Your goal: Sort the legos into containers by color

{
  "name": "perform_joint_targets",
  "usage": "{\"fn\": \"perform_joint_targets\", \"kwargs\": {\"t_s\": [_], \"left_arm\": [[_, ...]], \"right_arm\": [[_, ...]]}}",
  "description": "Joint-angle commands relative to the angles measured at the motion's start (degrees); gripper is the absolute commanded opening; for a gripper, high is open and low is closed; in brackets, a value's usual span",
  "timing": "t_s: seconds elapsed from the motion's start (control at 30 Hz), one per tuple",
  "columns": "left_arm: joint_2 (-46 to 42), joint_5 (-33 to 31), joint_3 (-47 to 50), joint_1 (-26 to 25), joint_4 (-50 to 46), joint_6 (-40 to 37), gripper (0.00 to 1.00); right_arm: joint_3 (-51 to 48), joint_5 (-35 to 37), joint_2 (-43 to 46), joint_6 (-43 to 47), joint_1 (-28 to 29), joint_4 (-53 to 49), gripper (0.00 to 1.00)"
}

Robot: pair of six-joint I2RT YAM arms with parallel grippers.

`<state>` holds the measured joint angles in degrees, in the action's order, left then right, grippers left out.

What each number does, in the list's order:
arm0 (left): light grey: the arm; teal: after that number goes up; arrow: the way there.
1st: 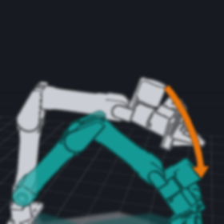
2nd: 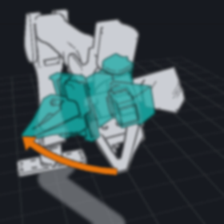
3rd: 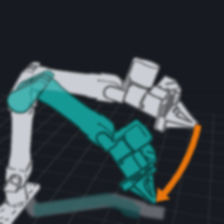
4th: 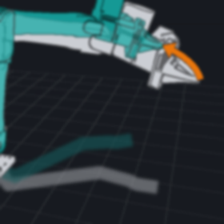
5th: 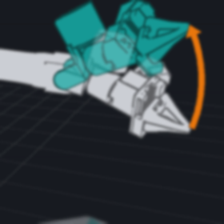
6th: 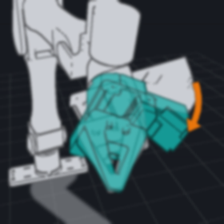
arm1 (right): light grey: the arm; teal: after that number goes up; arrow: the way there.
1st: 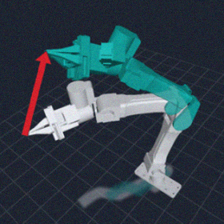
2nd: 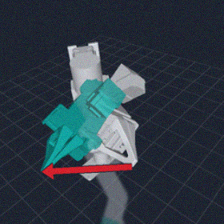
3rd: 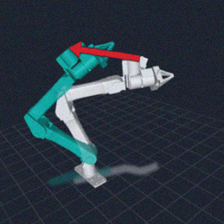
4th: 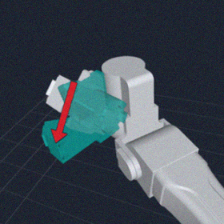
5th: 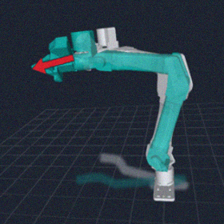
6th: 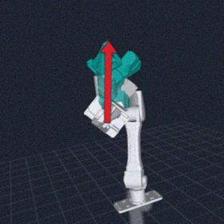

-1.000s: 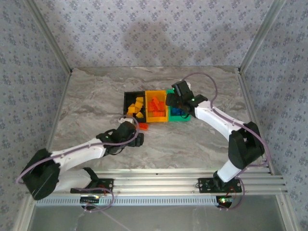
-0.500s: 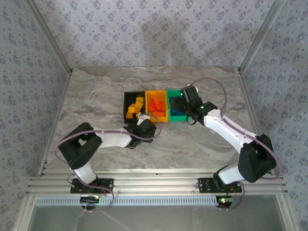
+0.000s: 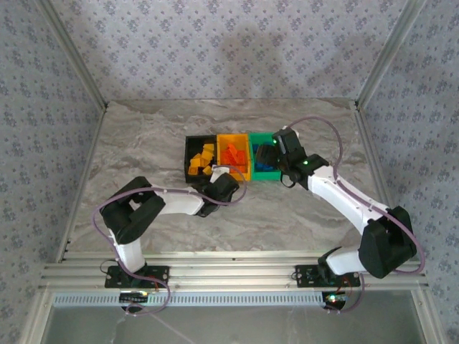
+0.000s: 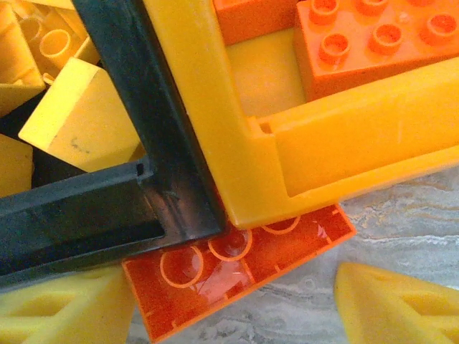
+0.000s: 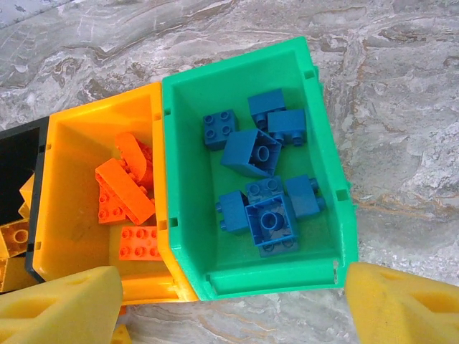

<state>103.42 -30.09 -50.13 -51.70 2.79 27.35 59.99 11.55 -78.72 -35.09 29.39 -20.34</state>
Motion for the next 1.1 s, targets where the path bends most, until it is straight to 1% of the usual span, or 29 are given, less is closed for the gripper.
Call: {"fn": "perform_joint_targets", "kwargs": {"t_s": [0.0, 0.07, 0.27, 0.37, 0.4, 0.5, 0.53, 0.6, 0.67, 0.7, 0.77, 0.8, 0.87, 1.0, 1.07], "left_arm": [[3.29, -1.82, 1.00, 1.25, -1.86, -1.56, 0.67], [2.60, -1.52, 1.64, 1.19, -1.70, -1.43, 0.62], [-1.24, -0.94, 4.52, 0.17, -1.76, -0.40, 0.55], [-3.78, -0.73, 5.84, -0.88, -2.62, 0.59, 0.50], [-4.75, -0.29, 6.30, -1.15, -3.02, 1.13, 0.48], [-7.39, 0.45, 7.50, -2.29, -4.90, 2.90, 0.45], [-8.05, 0.97, 7.71, -2.43, -5.68, 3.66, 0.48], [-9.37, 2.03, 8.48, -2.44, -6.45, 5.14, 0.65], [-10.64, 3.02, 9.44, -2.35, -5.86, 5.37, 0.77], [-11.02, 3.15, 9.63, -2.35, -5.25, 4.99, 0.82], [-10.08, 3.00, 8.58, -2.35, -4.55, 3.33, 0.88], [-8.79, 2.36, 7.66, -2.35, -4.44, 2.75, 0.91], [-5.85, 1.32, 6.45, -2.35, -2.44, 1.77, 0.93], [0.71, -2.24, 3.69, -2.02, 1.49, 1.82, 0.94], [2.79, -2.76, 2.92, -1.53, 3.65, 2.02, 0.94]], "right_arm": [[-0.65, -0.34, 1.31, -0.50, -0.64, -0.26, 0.83], [-0.75, -0.53, 1.21, -0.56, -0.82, -0.21, 0.83], [-1.20, -0.76, 1.30, -0.50, -1.44, -0.17, 0.83], [-1.52, -0.89, 1.29, -0.50, -1.78, -0.14, 0.83], [-1.70, -0.91, 1.31, -1.81, -1.83, 0.00, 0.83], [-2.28, -1.26, 1.43, -2.00, -2.13, 0.10, 0.83], [-2.48, -1.50, 1.42, -2.00, -2.10, 0.15, 0.83], [-3.08, -2.50, 1.33, -2.00, -1.97, 0.52, 0.83], [-3.82, -3.18, 1.29, -2.00, -1.53, 0.84, 0.83], [-4.14, -3.12, 1.31, -2.06, -1.21, 0.98, 0.83], [-4.89, -2.94, 1.30, -2.16, -0.87, 1.16, 0.83], [-5.23, -2.88, 1.33, -2.32, -0.74, 1.32, 0.83], [-5.71, -2.86, 1.37, -2.68, -0.71, 1.58, 0.83], [-5.65, -2.76, 2.15, -2.80, -0.56, 1.34, 0.83], [-5.56, -2.52, 2.73, -2.71, -0.59, 1.07, 0.83]]}}
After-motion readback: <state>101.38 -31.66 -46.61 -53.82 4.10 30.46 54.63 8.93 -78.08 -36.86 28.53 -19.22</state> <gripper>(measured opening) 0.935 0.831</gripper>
